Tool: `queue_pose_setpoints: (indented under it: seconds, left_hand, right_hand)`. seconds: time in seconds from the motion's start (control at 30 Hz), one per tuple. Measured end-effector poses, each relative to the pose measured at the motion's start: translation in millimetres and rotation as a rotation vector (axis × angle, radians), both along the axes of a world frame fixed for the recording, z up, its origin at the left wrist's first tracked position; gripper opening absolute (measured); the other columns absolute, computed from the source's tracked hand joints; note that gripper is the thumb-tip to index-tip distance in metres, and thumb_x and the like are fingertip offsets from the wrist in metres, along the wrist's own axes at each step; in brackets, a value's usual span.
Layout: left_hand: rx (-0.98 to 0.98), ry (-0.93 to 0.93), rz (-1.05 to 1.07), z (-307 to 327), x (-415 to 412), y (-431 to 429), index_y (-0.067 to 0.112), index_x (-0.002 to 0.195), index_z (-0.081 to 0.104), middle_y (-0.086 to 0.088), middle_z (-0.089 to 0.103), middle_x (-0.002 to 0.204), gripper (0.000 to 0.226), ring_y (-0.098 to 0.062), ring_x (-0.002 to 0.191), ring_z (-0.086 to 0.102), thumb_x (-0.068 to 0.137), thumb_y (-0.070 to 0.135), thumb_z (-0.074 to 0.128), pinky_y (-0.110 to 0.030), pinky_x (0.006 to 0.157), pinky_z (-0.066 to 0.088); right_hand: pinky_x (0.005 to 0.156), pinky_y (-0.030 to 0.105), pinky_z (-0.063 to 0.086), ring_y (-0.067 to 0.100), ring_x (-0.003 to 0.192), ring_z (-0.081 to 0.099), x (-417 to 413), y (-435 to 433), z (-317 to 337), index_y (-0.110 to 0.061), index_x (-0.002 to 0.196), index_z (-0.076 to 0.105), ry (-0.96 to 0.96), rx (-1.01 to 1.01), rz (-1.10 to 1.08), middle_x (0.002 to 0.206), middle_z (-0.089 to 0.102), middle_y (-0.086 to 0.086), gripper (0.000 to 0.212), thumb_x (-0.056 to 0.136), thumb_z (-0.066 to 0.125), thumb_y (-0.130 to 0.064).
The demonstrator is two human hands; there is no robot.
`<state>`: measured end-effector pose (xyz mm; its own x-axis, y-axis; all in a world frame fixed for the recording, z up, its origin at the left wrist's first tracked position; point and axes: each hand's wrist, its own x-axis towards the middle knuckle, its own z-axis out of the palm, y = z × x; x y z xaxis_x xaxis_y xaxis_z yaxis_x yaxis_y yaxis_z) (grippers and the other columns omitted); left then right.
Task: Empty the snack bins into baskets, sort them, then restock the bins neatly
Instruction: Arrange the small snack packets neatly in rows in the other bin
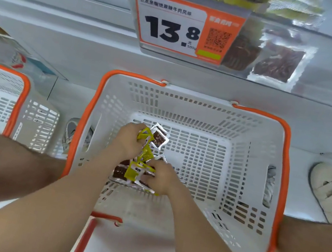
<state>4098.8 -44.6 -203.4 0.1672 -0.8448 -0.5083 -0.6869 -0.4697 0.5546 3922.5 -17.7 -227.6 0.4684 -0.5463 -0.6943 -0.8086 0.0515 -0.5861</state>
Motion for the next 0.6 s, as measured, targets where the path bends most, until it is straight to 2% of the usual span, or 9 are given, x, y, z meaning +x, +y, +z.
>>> queue_pose_setpoints:
  seconds: [0.1,0.2,0.23,0.27,0.33,0.37,0.43,0.5,0.6]
  left_hand:
    - [-0.033,0.012,0.099,9,0,1,0.007,0.125,0.065,-0.018,0.067,0.111,0.029,-0.033,0.098,0.065,0.098,0.001,0.057,-0.031,0.075,0.047]
    - [0.058,0.328,0.379,23,-15,4,0.022,0.111,0.062,-0.008,0.066,0.101,0.024,-0.019,0.078,0.060,0.104,0.003,0.049,-0.027,0.063,0.047]
    - [0.090,0.459,0.457,28,-22,4,0.023,0.114,0.063,-0.007,0.068,0.104,0.024,-0.020,0.084,0.063,0.104,0.006,0.050,-0.028,0.068,0.048]
    - [0.123,0.584,0.517,32,-29,3,0.019,0.117,0.068,-0.012,0.071,0.111,0.024,-0.027,0.094,0.067,0.104,0.008,0.051,-0.033,0.077,0.051]
    - [0.128,0.859,0.641,46,-43,-1,0.009,0.103,0.078,-0.025,0.074,0.111,0.028,-0.035,0.098,0.073,0.103,0.011,0.050,-0.045,0.086,0.056]
    - [0.132,0.975,0.698,56,-49,-4,0.006,0.094,0.079,-0.026,0.075,0.104,0.034,-0.033,0.089,0.075,0.104,0.014,0.047,-0.044,0.083,0.059]
    - [0.134,1.093,0.716,67,-57,-7,0.001,0.100,0.074,-0.024,0.073,0.100,0.033,-0.031,0.080,0.074,0.104,0.021,0.048,-0.040,0.073,0.059]
    - [0.031,1.075,0.732,72,-58,-6,0.001,0.114,0.066,-0.022,0.070,0.103,0.019,-0.030,0.082,0.074,0.100,0.013,0.060,-0.037,0.066,0.059]
    - [-0.065,1.035,0.720,75,-49,-4,0.002,0.125,0.064,-0.020,0.072,0.109,0.025,-0.031,0.092,0.072,0.101,0.000,0.058,-0.036,0.068,0.060]
  right_hand:
    - [0.081,0.036,0.053,0.016,0.095,0.065,-28,-25,8,-0.022,0.115,0.073,-0.108,0.115,-0.330,0.102,0.068,-0.006,0.029,0.088,0.076,-0.033]
    - [0.091,0.038,0.053,0.014,0.113,0.067,-49,-43,25,-0.031,0.126,0.071,-0.254,0.280,-0.651,0.124,0.070,-0.009,0.051,0.080,0.085,-0.049]
    - [0.094,0.041,0.054,0.013,0.116,0.068,-50,-47,31,-0.033,0.128,0.070,-0.305,0.341,-0.732,0.127,0.071,-0.008,0.057,0.078,0.087,-0.051]
    - [0.097,0.046,0.056,0.016,0.114,0.071,-50,-49,38,-0.032,0.126,0.071,-0.364,0.368,-0.771,0.124,0.074,-0.005,0.051,0.080,0.087,-0.048]
    - [0.097,0.053,0.058,0.022,0.104,0.075,-41,-50,52,-0.027,0.114,0.076,-0.441,0.279,-0.761,0.110,0.079,0.001,0.023,0.092,0.079,-0.033]
    - [0.096,0.054,0.058,0.023,0.100,0.076,-36,-49,58,-0.026,0.108,0.077,-0.446,0.194,-0.748,0.104,0.080,0.001,0.014,0.095,0.076,-0.029]
    - [0.094,0.052,0.058,0.021,0.096,0.075,-28,-47,68,-0.027,0.099,0.075,-0.440,0.047,-0.702,0.097,0.079,-0.001,0.003,0.097,0.073,-0.027]
    - [0.091,0.045,0.057,0.017,0.094,0.072,-24,-46,77,-0.030,0.097,0.069,-0.415,-0.054,-0.634,0.095,0.074,-0.004,0.007,0.094,0.076,-0.028]
    - [0.078,0.033,0.055,0.012,0.086,0.070,-24,-46,86,-0.023,0.097,0.062,-0.395,-0.104,-0.635,0.097,0.073,-0.001,0.035,0.079,0.089,-0.038]
